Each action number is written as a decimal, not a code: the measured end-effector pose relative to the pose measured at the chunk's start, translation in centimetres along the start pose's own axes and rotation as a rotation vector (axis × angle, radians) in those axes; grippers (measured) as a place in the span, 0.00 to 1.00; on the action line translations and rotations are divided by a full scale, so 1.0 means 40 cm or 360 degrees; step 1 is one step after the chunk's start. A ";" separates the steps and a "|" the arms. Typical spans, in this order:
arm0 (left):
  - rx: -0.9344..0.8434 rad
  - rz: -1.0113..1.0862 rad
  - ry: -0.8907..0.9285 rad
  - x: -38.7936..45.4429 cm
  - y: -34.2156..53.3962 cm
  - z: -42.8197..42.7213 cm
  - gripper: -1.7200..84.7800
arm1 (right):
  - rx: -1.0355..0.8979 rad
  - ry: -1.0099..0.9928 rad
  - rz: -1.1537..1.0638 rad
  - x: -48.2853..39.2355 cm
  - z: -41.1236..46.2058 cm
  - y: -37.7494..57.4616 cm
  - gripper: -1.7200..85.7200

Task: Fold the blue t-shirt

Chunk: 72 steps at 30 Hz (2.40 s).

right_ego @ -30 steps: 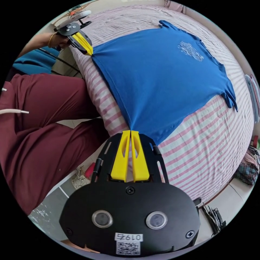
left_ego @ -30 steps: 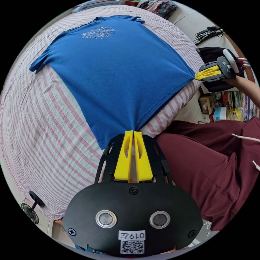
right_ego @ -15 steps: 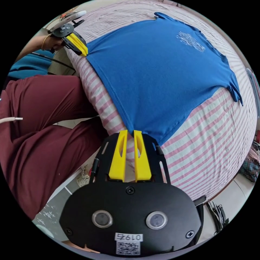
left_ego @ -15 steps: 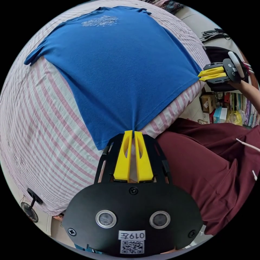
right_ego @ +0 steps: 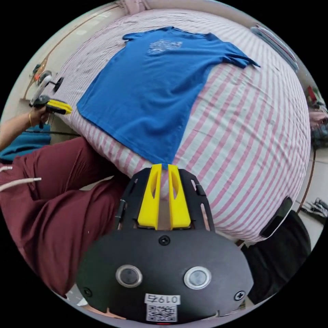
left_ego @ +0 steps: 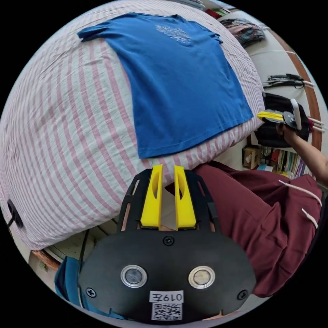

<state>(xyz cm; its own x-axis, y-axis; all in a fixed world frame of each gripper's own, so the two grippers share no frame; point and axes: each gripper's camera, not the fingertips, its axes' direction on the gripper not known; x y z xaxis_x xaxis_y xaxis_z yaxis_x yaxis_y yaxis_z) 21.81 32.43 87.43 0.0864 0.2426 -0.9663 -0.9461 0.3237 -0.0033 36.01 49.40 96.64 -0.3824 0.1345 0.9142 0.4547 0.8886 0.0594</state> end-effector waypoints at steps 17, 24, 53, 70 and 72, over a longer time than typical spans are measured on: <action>0.0263 -0.0664 0.0282 -0.201 -0.012 0.046 0.10 | 0.0027 -0.0282 0.0510 0.122 0.074 -0.017 0.09; 0.0178 -0.0569 0.0154 -0.208 -0.042 0.049 0.04 | 0.0002 -0.0261 0.0439 0.131 0.061 -0.025 0.01; -0.0134 -0.0631 0.0017 -0.336 -0.134 0.100 0.06 | -0.0267 -0.0200 0.0320 0.187 0.121 -0.156 0.06; 0.0453 -0.0687 0.0181 -0.453 -0.056 -0.057 0.06 | 0.0128 0.0117 0.0083 0.184 -0.049 -0.374 0.02; 0.0550 -0.0626 0.0137 -0.447 -0.118 -0.094 0.06 | 0.0266 0.0049 -0.0066 0.144 -0.081 -0.537 0.02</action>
<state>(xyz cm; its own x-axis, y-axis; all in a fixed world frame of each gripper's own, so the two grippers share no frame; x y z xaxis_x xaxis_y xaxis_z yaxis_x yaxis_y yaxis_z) 23.55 23.12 103.75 0.3745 -0.0292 -0.9268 -0.6880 0.6613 -0.2989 26.65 29.65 101.92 -0.3719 0.0852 0.9243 0.2979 0.9541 0.0320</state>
